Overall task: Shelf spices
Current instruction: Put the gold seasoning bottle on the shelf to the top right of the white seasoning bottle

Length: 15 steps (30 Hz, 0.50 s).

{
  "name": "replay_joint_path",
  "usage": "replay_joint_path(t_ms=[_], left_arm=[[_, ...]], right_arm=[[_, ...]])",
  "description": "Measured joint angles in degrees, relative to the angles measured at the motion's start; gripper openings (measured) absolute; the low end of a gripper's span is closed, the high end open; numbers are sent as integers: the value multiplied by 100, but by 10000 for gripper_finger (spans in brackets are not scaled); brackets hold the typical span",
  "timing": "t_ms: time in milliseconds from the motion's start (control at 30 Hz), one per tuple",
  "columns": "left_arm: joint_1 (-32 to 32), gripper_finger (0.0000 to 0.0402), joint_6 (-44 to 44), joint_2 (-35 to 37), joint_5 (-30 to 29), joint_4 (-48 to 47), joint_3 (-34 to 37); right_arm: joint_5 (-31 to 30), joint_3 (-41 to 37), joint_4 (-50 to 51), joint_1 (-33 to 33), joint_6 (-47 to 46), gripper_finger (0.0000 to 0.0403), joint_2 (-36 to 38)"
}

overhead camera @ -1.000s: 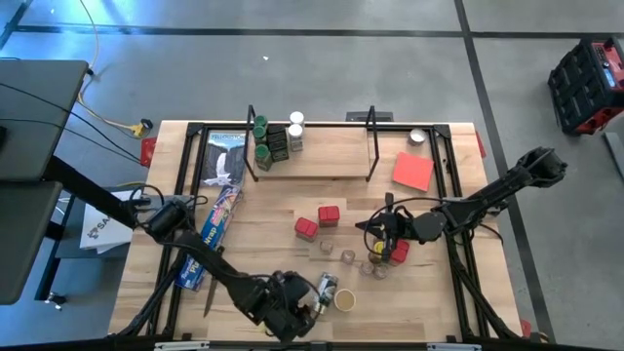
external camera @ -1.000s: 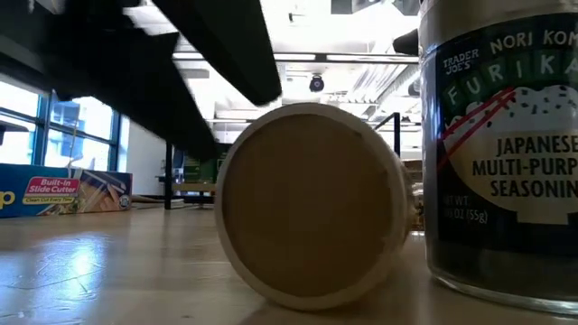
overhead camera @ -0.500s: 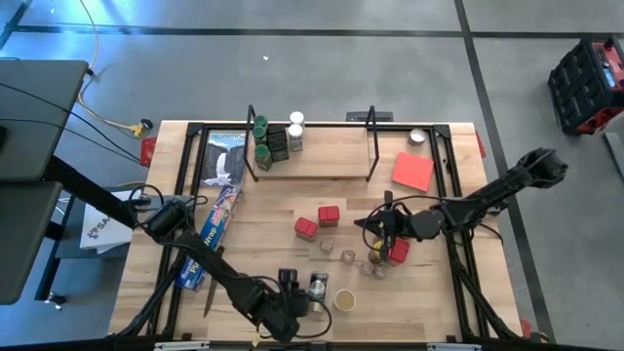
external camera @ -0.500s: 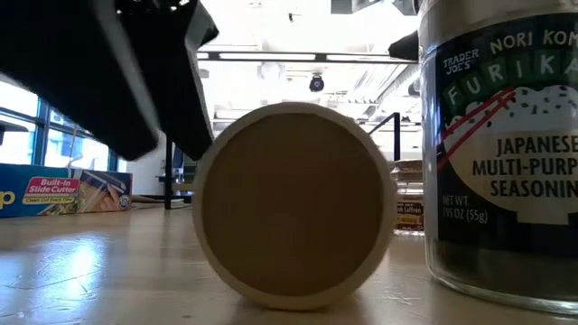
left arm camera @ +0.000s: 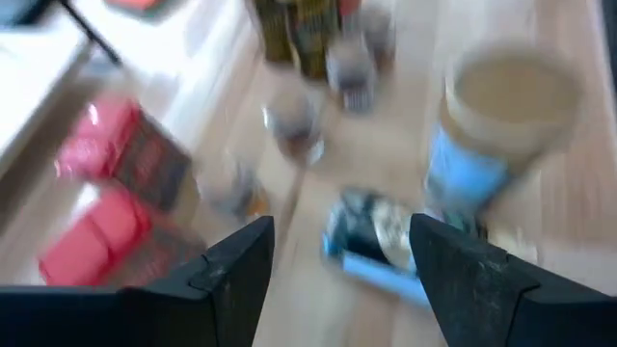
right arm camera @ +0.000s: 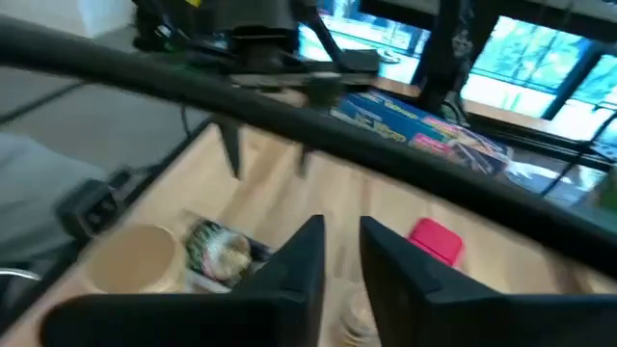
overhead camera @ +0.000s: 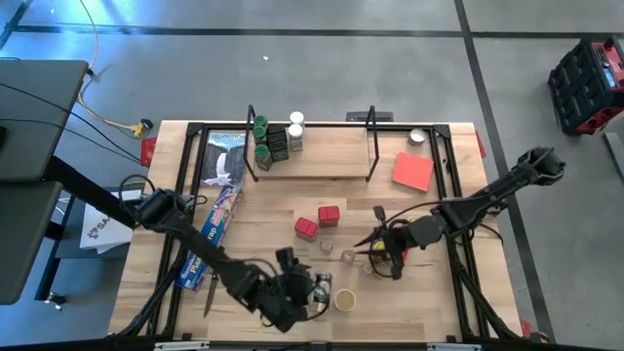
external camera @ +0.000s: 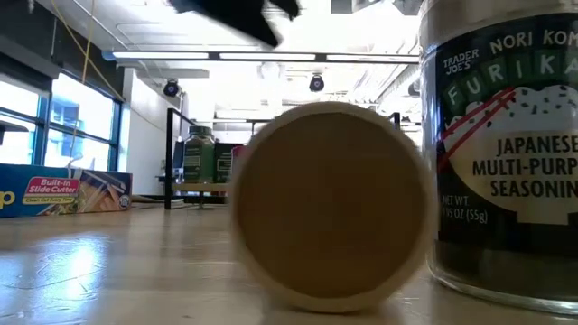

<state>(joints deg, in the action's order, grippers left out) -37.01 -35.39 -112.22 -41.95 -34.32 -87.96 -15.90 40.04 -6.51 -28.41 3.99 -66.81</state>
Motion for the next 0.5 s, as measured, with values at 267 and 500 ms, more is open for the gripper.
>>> replay_joint_path(t_ms=[267,500], left_arm=[[417,239,2619,-74,2163,1519,0],[628,239,3444,-77,3027,1549,0]], right_arm=[[-260,37,349,-734,-853,159,2],[-1117,65,428,-1469,-1840,174,-136]])
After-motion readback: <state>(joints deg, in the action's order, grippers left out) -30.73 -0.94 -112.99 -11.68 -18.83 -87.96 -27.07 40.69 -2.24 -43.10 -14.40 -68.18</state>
